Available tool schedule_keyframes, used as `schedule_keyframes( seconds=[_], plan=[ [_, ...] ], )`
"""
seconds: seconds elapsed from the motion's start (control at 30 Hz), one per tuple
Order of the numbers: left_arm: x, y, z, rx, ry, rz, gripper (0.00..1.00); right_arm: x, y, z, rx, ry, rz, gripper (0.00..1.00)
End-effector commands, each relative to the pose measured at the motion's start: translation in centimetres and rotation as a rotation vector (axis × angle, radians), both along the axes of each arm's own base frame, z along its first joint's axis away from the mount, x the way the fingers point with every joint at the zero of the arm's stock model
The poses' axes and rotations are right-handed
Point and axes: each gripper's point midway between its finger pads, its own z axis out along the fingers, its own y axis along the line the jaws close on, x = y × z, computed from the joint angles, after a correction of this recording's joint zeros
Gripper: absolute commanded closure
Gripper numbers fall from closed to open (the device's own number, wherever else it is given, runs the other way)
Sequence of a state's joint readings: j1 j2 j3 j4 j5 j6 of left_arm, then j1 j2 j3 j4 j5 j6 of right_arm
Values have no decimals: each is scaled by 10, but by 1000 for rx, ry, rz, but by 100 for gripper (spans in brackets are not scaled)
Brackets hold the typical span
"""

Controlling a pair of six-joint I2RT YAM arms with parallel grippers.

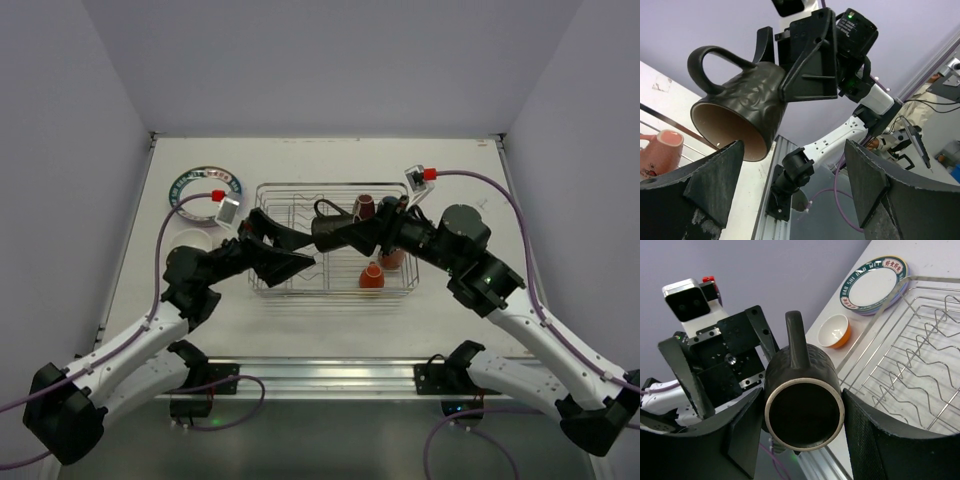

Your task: Unload the mixed dishes from the dish rack

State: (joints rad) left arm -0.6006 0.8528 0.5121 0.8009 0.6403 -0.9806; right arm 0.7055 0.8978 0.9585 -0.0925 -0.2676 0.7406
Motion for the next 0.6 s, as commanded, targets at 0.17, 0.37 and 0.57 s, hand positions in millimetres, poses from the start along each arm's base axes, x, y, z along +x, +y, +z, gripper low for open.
schedule_keyframes(
  seconds=[0.17,0.37,0.57],
  plan=[
    [-4,-11,26,-67,-70,1,29,-16,5,45,143,-97,82,100],
    [-3,-20,27,-65,-78,-7,58,-19,10,41,177,-76,114,100],
    [0,-18,27,-82,-98,37,85,-28,14,41,198,-76,161,100]
  ],
)
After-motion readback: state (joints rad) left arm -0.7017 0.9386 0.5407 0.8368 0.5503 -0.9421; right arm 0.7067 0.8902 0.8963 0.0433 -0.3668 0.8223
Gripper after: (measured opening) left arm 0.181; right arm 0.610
